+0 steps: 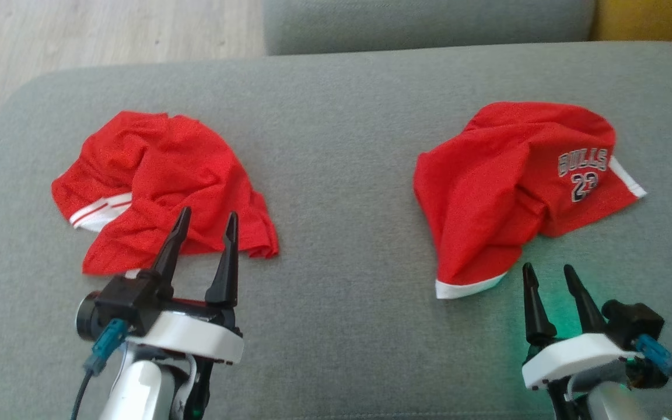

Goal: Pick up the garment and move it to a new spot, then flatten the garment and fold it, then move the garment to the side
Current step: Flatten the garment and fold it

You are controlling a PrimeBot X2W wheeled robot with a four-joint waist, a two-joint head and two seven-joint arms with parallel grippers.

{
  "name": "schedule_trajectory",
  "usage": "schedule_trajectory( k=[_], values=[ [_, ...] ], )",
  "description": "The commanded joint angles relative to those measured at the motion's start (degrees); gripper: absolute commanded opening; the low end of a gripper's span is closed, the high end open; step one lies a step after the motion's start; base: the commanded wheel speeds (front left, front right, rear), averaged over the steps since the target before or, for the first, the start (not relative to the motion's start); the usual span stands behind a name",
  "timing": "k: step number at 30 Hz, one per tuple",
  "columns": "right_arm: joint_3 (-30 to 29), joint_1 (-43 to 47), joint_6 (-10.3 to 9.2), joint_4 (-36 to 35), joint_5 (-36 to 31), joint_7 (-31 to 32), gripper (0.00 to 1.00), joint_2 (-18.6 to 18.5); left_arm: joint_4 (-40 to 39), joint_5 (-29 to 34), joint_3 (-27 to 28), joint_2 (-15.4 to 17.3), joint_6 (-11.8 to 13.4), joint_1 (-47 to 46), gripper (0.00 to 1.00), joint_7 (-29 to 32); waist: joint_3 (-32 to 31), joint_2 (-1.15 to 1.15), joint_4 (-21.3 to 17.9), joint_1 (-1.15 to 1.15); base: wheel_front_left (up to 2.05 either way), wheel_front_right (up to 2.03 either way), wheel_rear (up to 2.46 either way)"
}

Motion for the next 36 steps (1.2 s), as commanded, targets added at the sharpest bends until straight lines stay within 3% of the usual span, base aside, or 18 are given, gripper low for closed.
schedule_trajectory(
  k=[1, 15, 16, 17, 18, 24, 29, 36],
  values=[
    [1.09, -3.29, -0.05, -1.23, -0.13, -0.06, 1.0, -0.33, -1.71, 0.35, 2.35, 0.06, -0.17, -3.12, 1.0, -0.43, 0.77, 0.0, 0.81, 0.0, 0.0, 0.0, 0.0],
    [2.27, -13.77, -0.05, 20.63, 2.67, -0.7, 1.0, -0.33, -0.06, 1.47, 3.5, -0.78, -1.89, -4.22, 1.0, -0.43, 2.35, 0.0, 4.15, 0.0, 0.0, 0.0, 0.0],
    [2.47, -14.21, -0.05, 21.87, 2.73, -0.75, 0.74, -0.33, 0.04, 1.51, 3.58, -0.81, -1.94, -4.18, 1.0, -0.43, 2.18, 0.0, 4.15, 0.0, 0.0, 0.0, 0.0],
    [2.69, -14.61, -0.05, 22.95, 2.9, -0.82, 0.32, -0.33, 0.16, 1.55, 3.65, -0.83, -1.97, -4.12, 1.0, -0.43, 1.95, 0.0, 4.11, 0.0, 0.0, 0.0, 0.0],
    [2.93, -14.96, -0.05, 23.83, 2.94, -0.92, 0.0, -0.33, 0.27, 1.59, 3.74, -0.85, -1.98, -4.04, 1.0, -0.43, 1.73, 0.0, 4.05, 0.0, 0.0, 0.0, 0.0],
    [2.72, -16.23, -0.05, 23.73, 1.76, -1.41, 0.0, -0.33, 0.73, 1.38, 4.22, -0.94, -1.93, -3.4, 1.0, -0.43, -0.05, 0.0, 3.17, 0.0, 0.0, 0.0, 0.0],
    [2.2, -17.68, -0.05, 15.43, 0.0, -1.46, 0.0, -0.33, 1.04, 0.5, 3.74, -0.98, -1.91, -2.63, 1.0, -0.44, -1.94, 0.0, 2.64, 0.0, 0.0, 0.0, 0.0],
    [8.25, -27.48, -0.05, 7.61, -0.7, 2.38, 0.0, -0.33, 0.71, -1.79, 2.26, -0.99, -0.82, -1.8, 1.0, -0.44, -4.25, 0.0, 3.44, 0.0, 0.0, 0.0, 0.0]
  ],
)
